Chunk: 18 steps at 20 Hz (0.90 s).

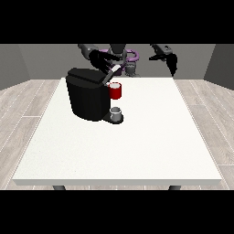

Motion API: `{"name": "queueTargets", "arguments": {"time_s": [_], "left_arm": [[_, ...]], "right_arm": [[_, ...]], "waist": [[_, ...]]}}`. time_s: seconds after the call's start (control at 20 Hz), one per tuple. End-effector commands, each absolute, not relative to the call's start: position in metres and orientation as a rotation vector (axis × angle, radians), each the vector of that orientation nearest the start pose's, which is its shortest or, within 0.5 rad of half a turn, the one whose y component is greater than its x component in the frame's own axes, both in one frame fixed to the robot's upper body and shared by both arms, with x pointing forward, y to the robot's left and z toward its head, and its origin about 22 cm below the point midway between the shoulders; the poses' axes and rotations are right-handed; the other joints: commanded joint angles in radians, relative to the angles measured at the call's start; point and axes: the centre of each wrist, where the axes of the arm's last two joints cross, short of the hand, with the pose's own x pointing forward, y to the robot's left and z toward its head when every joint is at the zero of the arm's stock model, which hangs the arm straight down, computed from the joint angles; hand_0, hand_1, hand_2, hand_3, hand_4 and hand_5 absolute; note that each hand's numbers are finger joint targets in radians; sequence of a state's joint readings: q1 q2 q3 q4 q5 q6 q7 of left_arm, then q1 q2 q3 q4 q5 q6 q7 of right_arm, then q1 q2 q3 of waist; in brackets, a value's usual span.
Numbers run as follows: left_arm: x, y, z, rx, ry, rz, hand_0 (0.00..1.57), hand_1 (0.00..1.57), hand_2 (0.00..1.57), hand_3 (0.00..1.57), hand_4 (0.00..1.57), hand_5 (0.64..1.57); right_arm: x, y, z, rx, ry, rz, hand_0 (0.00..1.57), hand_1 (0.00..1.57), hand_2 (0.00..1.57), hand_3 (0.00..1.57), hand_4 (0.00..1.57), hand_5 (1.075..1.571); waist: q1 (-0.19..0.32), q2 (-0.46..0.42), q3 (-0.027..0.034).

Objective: Insert the coffee pod into the coffee machine and close the lid

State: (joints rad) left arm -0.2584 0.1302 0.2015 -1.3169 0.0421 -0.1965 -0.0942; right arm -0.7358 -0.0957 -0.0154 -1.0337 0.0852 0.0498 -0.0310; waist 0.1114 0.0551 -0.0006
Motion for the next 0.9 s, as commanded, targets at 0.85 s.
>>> {"name": "queueTargets", "arguments": {"time_s": [0.85], "left_arm": [[0.297,0.254,-0.004,-0.075,-1.687,-0.088,0.00,0.00,0.00,0.00,0.19,1.571]], "right_arm": [[0.362,-0.118,0.063,0.275,-1.801,0.436,0.00,0.00,0.00,0.00,0.28,1.571]], "waist": [[-0.046,-0.111,0.0006]]}}
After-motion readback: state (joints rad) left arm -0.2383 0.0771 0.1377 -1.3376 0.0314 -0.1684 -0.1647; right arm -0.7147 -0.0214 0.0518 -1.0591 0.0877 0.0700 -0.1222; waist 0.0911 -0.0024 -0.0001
